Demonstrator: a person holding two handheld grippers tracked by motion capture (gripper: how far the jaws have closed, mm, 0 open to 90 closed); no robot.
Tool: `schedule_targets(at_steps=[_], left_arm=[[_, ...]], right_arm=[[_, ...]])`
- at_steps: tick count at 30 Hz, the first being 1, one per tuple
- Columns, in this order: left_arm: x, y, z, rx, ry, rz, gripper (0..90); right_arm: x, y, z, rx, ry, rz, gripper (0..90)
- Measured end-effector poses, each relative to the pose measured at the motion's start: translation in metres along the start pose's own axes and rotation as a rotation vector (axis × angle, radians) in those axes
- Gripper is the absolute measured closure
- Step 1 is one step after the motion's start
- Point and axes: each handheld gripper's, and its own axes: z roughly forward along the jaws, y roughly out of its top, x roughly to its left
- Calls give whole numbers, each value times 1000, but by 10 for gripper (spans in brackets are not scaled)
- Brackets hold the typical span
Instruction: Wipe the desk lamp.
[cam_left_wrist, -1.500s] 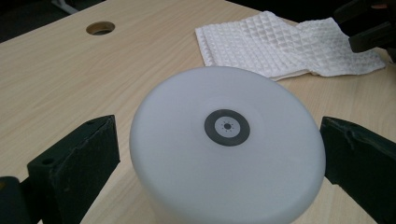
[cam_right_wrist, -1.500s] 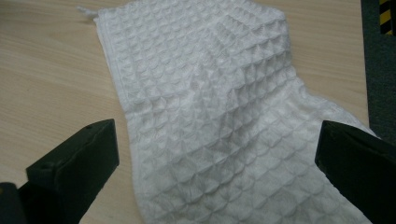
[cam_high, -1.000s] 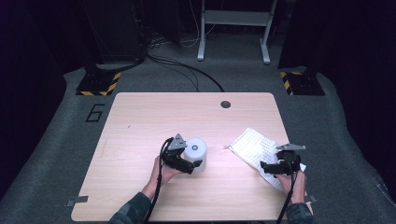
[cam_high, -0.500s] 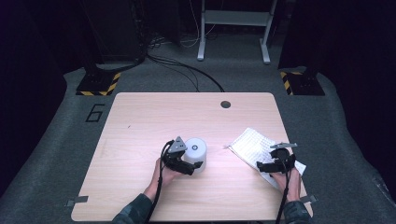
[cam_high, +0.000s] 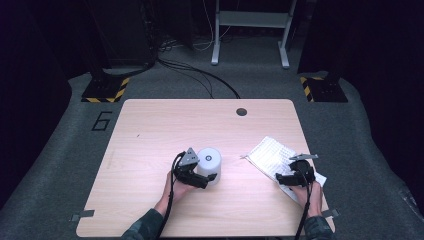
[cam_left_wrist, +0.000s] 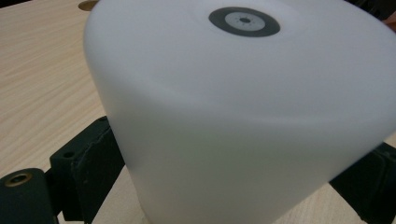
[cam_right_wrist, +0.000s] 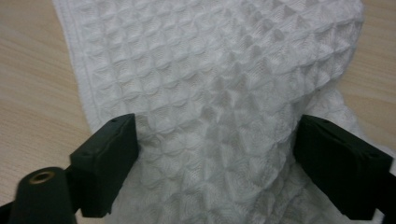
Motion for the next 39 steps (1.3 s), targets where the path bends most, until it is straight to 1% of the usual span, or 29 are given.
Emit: schedule_targets(at_steps=[1, 2, 5, 6, 7, 9, 10, 11, 12, 13, 15, 16, 17, 18, 19, 21, 22, 24, 25, 26, 28, 29, 30, 31, 33, 34, 35, 37, 39], left_arm=[[0, -1, 1, -12, 10, 1, 70], [0, -1, 1, -11, 8, 0, 70], [-1, -3, 1, -21, 4, -15, 70], [0, -3, 1, -17, 5, -4, 68], [0, -3, 1, -15, 7, -10, 68], [0, -4, 2, -1, -8, -19, 66], [0, -5, 3, -3, 1, -16, 66], [1, -6, 3, 1, -15, -31, 66], [2, -7, 3, 2, -12, -21, 66], [1, -7, 3, -8, -6, -22, 66], [1, -8, 3, -13, 0, -13, 69], [1, -8, 3, -13, -4, -18, 69], [1, -8, 2, -4, -6, -14, 71], [1, -8, 2, -7, -3, -4, 72], [1, -8, 2, -4, -6, -3, 73], [0, -9, 2, -17, 9, 2, 75], [0, -9, 2, -16, 5, 8, 76], [0, -9, 1, -15, -6, 10, 79], [0, -10, 1, -17, -8, 12, 79], [-1, -10, 1, -21, -4, 11, 80], [-1, -10, 2, -29, 4, 15, 81], [-1, -10, 1, -21, -2, 17, 81], [-1, -10, 2, -29, 3, 15, 82], [-1, -10, 2, -26, 4, 16, 82], [-1, -10, 2, -24, 4, 18, 83], [-1, -10, 1, -23, 4, 21, 83], [-1, -10, 1, -23, 6, 19, 83], [-1, -10, 1, -23, 4, 19, 83], [-1, -10, 1, -21, 6, 24, 83]], right_arm=[[0, -1, -1, -1, -2, 6, 181], [1, -1, -1, -7, -8, 12, 205], [0, -2, -4, -15, 3, -2, 281], [1, -3, -4, -24, 2, 5, 316], [1, -3, -5, -25, 3, 5, 343], [2, -3, -5, -30, 3, -2, 409], [1, -3, -6, -37, 11, -10, 448], [2, -3, -6, -37, 14, -7, 482], [2, -3, -6, -41, 18, -13, 518], [3, -3, -7, -36, 16, -7, 559], [3, -3, -7, -45, 24, -18, 632], [3, -3, -8, -43, 29, -15, 666], [4, -3, -8, -42, 33, -11, 694], [5, -3, -7, -55, 23, -19, 719], [6, -4, -8, -41, 31, -24, 743], [9, -4, -8, -53, 20, -25, 782], [9, -4, -9, -62, 18, -42, 798], [12, -4, -11, -64, 25, -33, 812], [12, -4, -12, -69, 30, -42, 816], [13, -4, -14, -70, 32, -35, 819], [14, -4, -17, -87, 43, -54, 823], [16, -4, -19, -102, 50, -41, 824], [18, -4, -22, -104, 53, -41, 825], [18, -3, -24, -104, 56, -65, 825], [21, -2, -28, -115, 63, -72, 826], [22, -2, -31, -123, 65, -91, 825], [24, -1, -33, -128, 70, -89, 826], [27, 1, -39, -135, 70, -119, 828], [30, 2, -43, -148, 85, -122, 828]])
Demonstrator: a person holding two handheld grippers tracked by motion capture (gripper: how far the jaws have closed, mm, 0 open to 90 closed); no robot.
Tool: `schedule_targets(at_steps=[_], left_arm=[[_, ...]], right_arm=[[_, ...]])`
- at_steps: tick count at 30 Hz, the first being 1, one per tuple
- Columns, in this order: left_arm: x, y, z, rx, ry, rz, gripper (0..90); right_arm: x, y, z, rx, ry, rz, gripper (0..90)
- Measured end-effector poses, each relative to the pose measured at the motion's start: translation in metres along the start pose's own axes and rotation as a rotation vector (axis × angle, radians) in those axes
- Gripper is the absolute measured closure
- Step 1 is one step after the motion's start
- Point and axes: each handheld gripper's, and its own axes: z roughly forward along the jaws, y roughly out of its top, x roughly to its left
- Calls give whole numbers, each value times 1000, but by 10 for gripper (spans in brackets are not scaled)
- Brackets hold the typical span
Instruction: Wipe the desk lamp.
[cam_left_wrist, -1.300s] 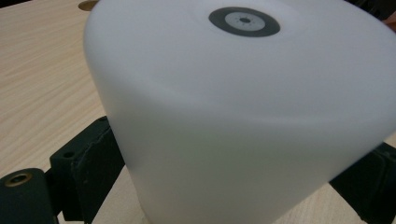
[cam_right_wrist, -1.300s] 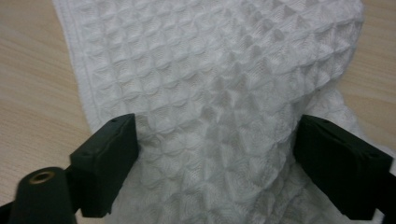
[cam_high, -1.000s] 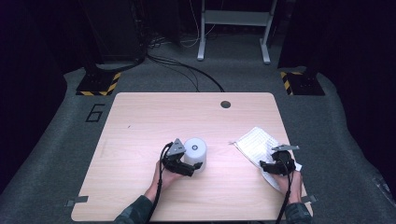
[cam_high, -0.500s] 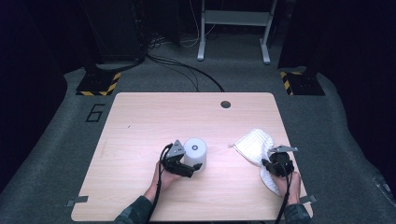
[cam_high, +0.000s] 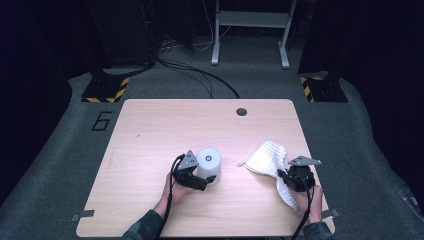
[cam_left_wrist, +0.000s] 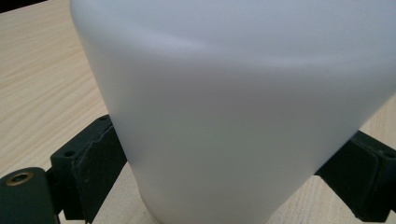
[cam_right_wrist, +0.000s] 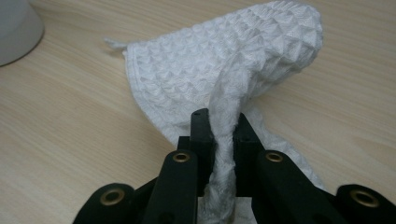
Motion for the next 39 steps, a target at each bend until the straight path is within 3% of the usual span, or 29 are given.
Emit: schedule_targets(at_steps=[16, 28, 39], left_arm=[[0, 0, 0, 3, 1, 0, 83], [0, 0, -1, 5, -3, 6, 83], [1, 0, -1, 4, -3, 7, 83]], right_arm=[[30, 27, -25, -92, 165, -94, 827], [51, 47, -29, -140, 239, -141, 828], [79, 74, -26, -167, 294, -225, 828]])
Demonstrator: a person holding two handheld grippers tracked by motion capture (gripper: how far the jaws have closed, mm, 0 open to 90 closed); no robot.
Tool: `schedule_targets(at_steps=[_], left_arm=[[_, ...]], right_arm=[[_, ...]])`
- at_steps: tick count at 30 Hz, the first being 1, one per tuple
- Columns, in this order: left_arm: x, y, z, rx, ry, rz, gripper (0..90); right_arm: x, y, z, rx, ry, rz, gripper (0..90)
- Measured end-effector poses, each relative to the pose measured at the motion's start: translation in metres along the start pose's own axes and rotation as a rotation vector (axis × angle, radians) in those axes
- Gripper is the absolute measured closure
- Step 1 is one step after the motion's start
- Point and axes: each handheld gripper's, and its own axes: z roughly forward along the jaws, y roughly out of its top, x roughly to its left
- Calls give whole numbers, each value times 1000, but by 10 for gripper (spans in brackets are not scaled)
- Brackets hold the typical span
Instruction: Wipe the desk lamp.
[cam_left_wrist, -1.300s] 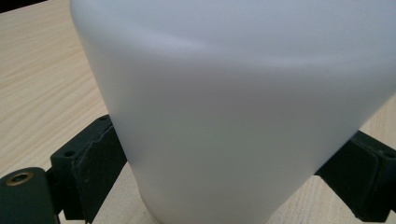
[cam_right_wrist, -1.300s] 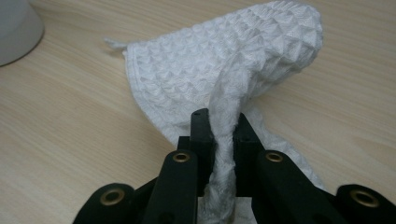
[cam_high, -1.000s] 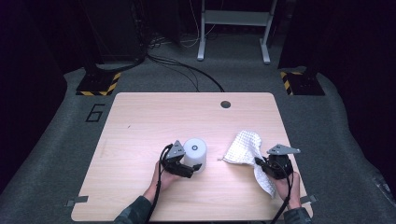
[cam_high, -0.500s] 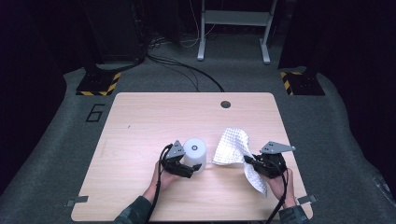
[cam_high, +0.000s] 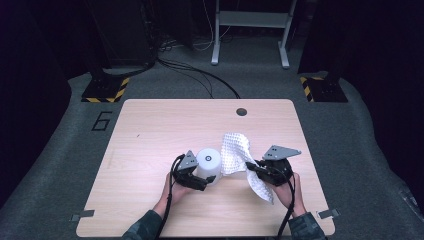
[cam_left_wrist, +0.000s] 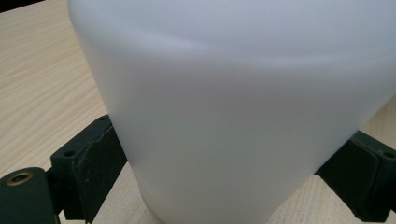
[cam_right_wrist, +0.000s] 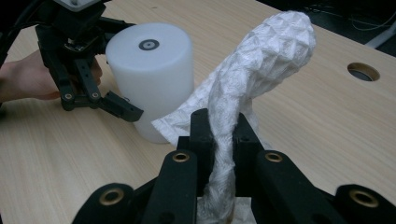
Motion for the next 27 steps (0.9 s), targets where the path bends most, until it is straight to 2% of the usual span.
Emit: schedule_targets(at_steps=[12, 27], left_arm=[[0, 0, 0, -1, 0, 1, 83], [0, 0, 0, -3, 3, 6, 84]], right_arm=[[12, 21, 16, -2, 51, -53, 828], [22, 42, 40, 1, 92, -75, 832]])
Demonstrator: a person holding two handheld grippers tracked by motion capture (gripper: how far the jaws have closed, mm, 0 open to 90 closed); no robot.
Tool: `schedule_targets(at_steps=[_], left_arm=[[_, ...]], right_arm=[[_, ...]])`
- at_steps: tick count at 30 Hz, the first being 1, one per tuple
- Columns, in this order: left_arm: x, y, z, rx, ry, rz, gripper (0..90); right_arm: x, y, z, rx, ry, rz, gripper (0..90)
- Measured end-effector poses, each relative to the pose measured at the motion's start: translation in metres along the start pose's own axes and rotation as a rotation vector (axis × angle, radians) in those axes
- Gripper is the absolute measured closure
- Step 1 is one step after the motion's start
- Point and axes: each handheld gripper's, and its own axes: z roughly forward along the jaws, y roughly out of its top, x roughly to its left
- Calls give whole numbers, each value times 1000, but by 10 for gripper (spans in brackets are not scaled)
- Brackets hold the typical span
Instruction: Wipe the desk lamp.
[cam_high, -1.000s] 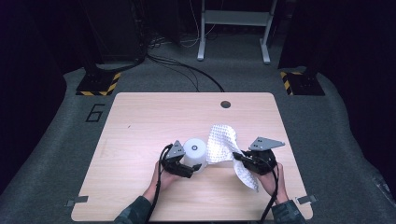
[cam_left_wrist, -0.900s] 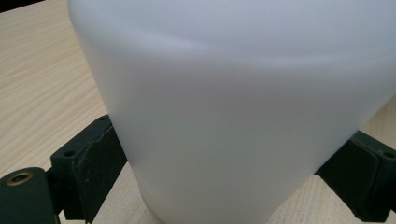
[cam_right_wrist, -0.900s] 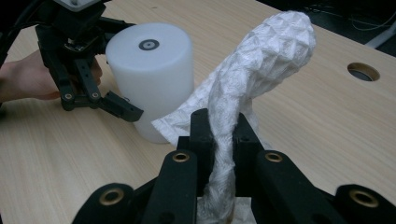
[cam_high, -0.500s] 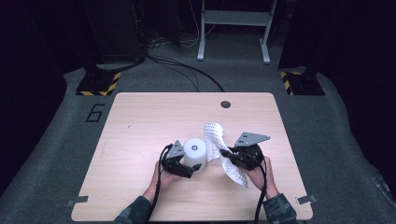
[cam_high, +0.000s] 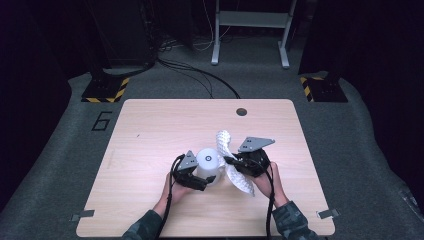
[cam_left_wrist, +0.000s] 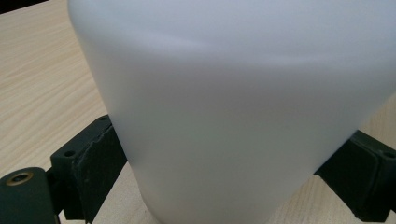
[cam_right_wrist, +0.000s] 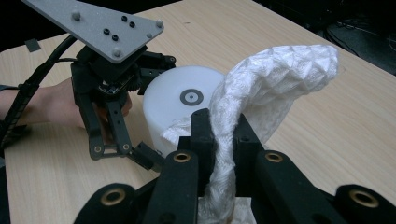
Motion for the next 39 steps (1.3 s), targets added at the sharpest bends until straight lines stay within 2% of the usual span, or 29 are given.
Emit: schedule_targets(at_steps=[4, 12, 25, 29, 34, 35, 37, 38, 39], left_arm=[[0, 0, 0, 0, -2, 4, 84], [1, 0, -1, 10, -12, 7, 85], [1, 0, -1, 10, -11, 8, 86], [1, 0, -1, 11, -10, 11, 86], [1, 0, -1, 11, -10, 11, 86], [1, 0, -1, 11, -10, 11, 86], [0, 0, -1, 10, -9, 4, 86], [1, 0, -1, 11, -4, 17, 86], [0, 0, 0, 7, -4, 11, 86]], right_arm=[[0, 5, 10, 19, 10, -13, 833], [-2, 9, 31, 80, 12, -1, 844], [-6, 21, 47, 107, -8, 20, 848], [-4, 27, 54, 121, -12, 1, 849], [-2, 33, 64, 126, 5, -24, 849], [0, 34, 66, 122, 4, -15, 849], [4, 37, 70, 120, 9, -42, 849], [6, 38, 71, 127, 15, -34, 849], [6, 39, 73, 124, 26, -59, 849]])
